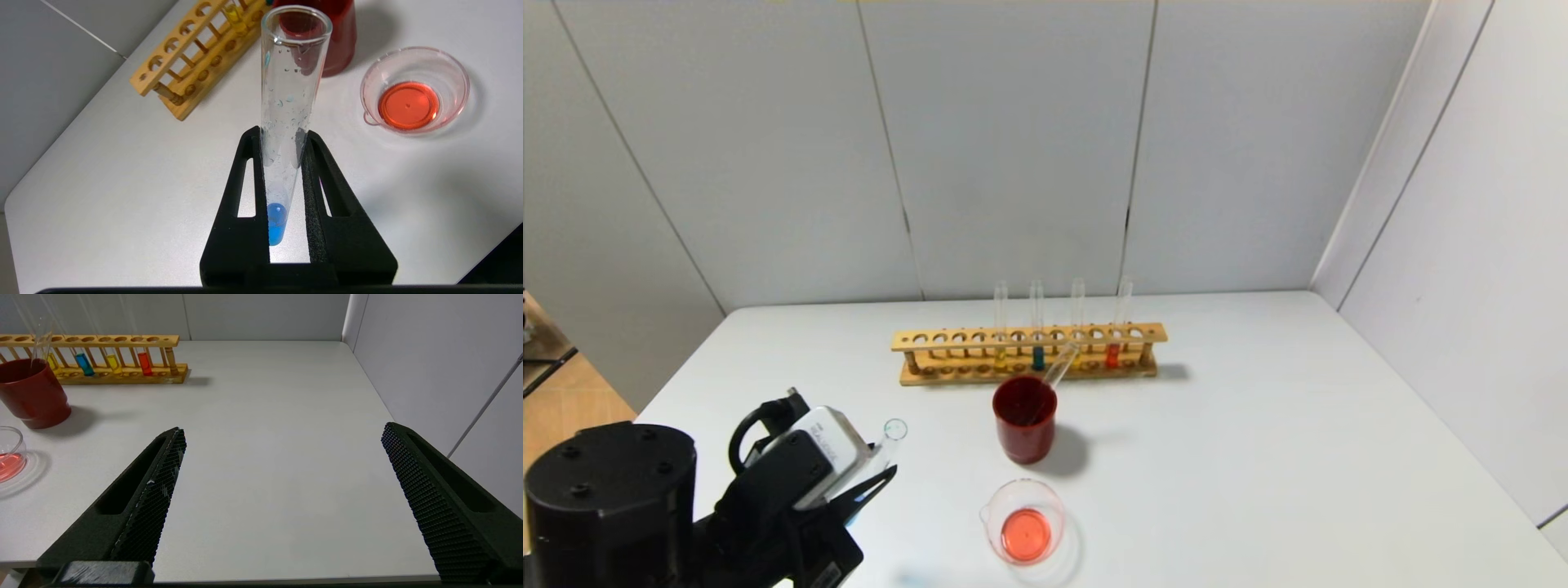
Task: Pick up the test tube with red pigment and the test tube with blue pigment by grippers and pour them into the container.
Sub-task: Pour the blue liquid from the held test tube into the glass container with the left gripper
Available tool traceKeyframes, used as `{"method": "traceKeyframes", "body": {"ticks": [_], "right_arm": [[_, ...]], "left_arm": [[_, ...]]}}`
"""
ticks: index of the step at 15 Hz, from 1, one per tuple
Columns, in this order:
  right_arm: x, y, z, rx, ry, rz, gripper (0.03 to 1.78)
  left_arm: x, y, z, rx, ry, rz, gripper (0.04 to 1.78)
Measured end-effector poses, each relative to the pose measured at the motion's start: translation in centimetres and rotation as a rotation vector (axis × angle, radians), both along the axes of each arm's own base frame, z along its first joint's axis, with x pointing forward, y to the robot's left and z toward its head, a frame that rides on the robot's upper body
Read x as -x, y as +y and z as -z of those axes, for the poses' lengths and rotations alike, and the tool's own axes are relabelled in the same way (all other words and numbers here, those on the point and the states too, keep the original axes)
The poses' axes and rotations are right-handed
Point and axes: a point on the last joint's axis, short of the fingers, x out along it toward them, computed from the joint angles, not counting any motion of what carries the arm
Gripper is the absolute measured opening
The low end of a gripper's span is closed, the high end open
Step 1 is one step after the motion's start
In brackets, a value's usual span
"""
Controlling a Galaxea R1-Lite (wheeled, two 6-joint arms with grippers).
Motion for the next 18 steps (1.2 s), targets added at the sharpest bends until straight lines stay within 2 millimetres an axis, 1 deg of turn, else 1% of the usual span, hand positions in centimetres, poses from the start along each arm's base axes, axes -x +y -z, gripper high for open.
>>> {"method": "traceKeyframes", "body": {"ticks": [3,7,10,12,15,18], "right_arm": [[0.0,0.0,0.0,0.000,0.000,0.000,1.75],[0.0,0.0,0.0,0.000,0.000,0.000,1.75],[0.0,0.0,0.0,0.000,0.000,0.000,1.75],[0.0,0.0,0.0,0.000,0.000,0.000,1.75],[0.0,0.0,0.0,0.000,0.000,0.000,1.75],[0.0,0.0,0.0,0.000,0.000,0.000,1.75]], "left_arm": [[-1.0,-1.0,1.3,-0.153,0.000,0.060,0.30],[-2.7,-2.6,2.0,-0.336,-0.054,0.137,0.30],[-3.6,-4.0,2.6,-0.449,-0.081,0.164,0.30],[-4.0,-4.6,2.9,-0.529,-0.103,0.185,0.30],[-4.4,-5.1,3.5,-0.619,-0.128,0.231,0.30],[-4.6,-5.8,3.8,-0.658,-0.130,0.256,0.30]]}}
